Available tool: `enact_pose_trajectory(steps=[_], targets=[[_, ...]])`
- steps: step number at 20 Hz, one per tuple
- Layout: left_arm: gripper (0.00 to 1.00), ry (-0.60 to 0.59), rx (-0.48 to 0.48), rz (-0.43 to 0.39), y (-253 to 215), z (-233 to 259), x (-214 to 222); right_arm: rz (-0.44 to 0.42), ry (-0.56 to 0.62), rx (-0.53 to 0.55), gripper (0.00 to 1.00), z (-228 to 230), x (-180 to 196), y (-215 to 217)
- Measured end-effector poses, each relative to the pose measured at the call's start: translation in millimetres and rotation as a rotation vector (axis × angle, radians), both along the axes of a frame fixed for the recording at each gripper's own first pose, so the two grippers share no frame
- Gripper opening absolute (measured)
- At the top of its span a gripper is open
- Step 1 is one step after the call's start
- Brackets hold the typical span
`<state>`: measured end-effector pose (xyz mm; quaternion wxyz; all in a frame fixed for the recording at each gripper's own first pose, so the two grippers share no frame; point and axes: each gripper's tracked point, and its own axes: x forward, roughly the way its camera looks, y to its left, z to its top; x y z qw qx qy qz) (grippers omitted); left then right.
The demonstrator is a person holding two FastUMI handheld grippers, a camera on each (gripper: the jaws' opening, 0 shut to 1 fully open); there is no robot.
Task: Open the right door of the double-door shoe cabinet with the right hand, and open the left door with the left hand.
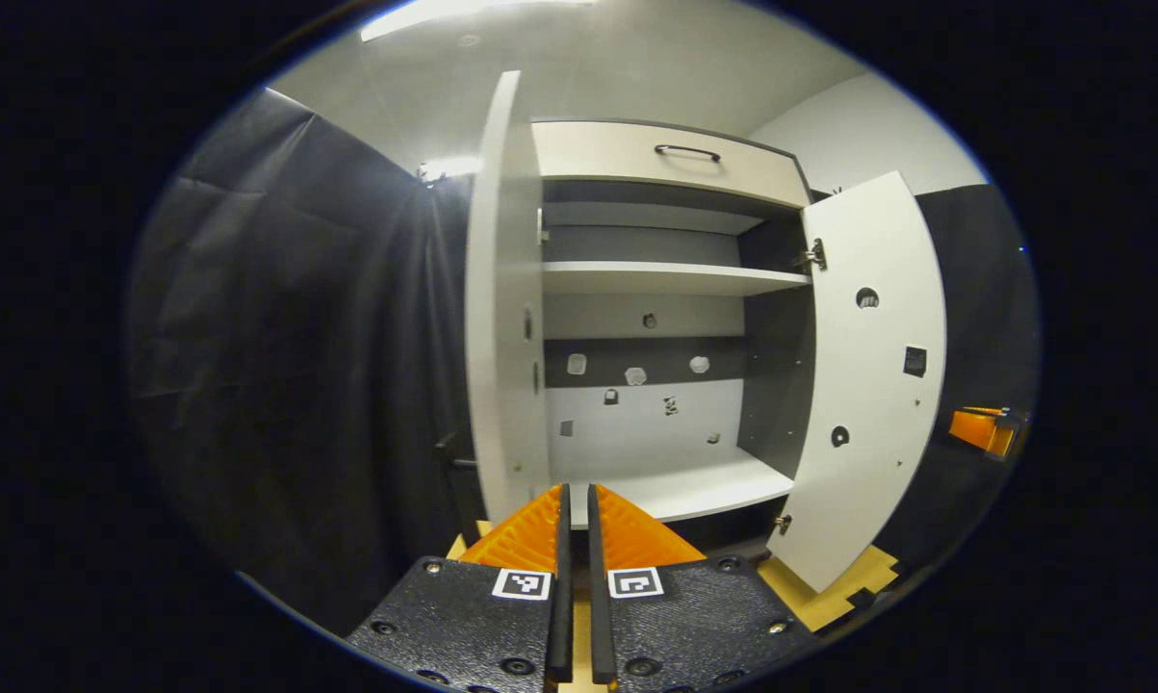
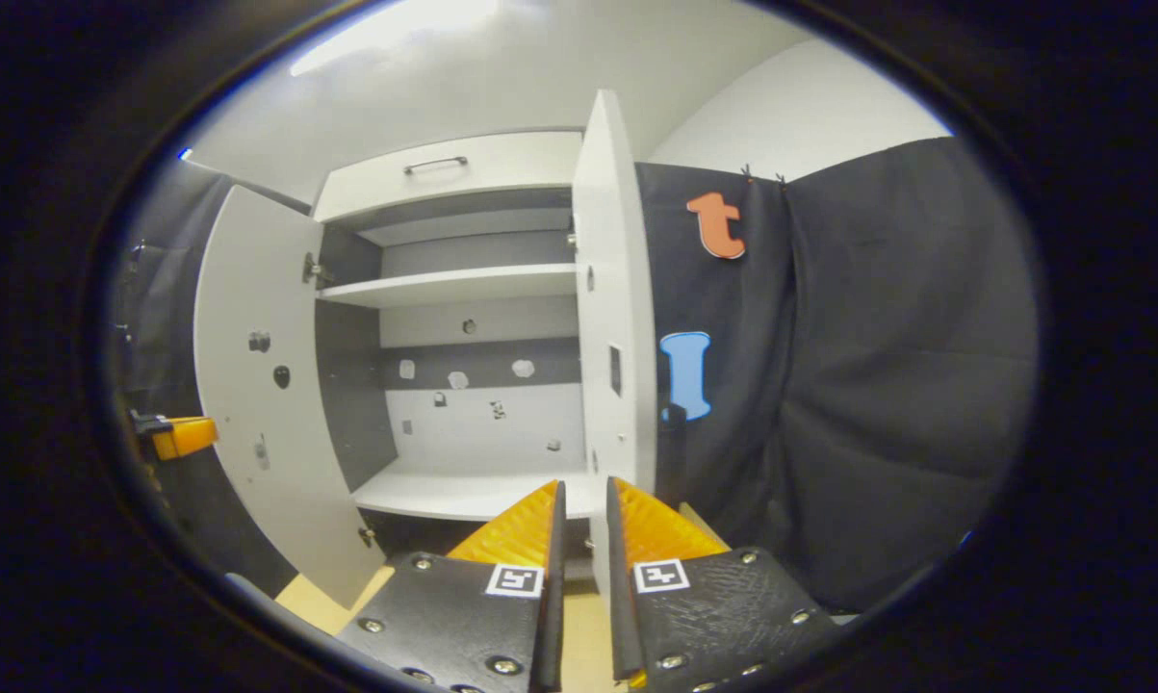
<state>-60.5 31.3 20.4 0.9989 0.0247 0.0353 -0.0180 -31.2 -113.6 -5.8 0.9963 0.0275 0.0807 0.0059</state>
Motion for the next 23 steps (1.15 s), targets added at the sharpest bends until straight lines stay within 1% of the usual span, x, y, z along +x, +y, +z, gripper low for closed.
enact_pose_trajectory(steps=[2,6,10,12,15,16,18,19,20,21,22,23], targets=[[0.08,-0.006,-0.029,-0.061,-31,1,9,0.044,-0.015,0.000,0.20,6,6,21],[0.08,-0.021,-0.040,-0.106,-57,9,23,0.118,-0.034,0.005,0.20,12,16,58],[0.08,-0.041,-0.038,-0.110,-71,17,35,0.159,-0.044,0.004,0.20,16,28,82],[0.08,-0.041,-0.030,-0.106,-76,17,41,0.177,-0.044,0.026,0.20,20,35,94],[0.08,-0.055,-0.032,-0.109,-84,20,47,0.184,-0.059,0.047,0.20,28,42,101],[0.09,-0.057,-0.031,-0.107,-85,21,48,0.183,-0.067,0.051,0.23,29,44,103],[0.13,-0.062,-0.033,-0.112,-86,22,50,0.179,-0.083,0.060,0.23,34,51,105],[0.20,-0.065,-0.035,-0.114,-87,23,51,0.175,-0.088,0.061,0.25,35,52,106],[0.25,-0.067,-0.034,-0.117,-88,24,52,0.172,-0.092,0.058,0.29,36,53,106],[0.31,-0.068,-0.030,-0.118,-88,24,54,0.170,-0.095,0.053,0.29,36,55,107],[0.35,-0.070,-0.022,-0.117,-87,24,55,0.171,-0.099,0.050,0.34,37,55,108],[0.46,-0.071,-0.013,-0.119,-89,24,56,0.165,-0.103,0.047,0.35,38,56,108]])
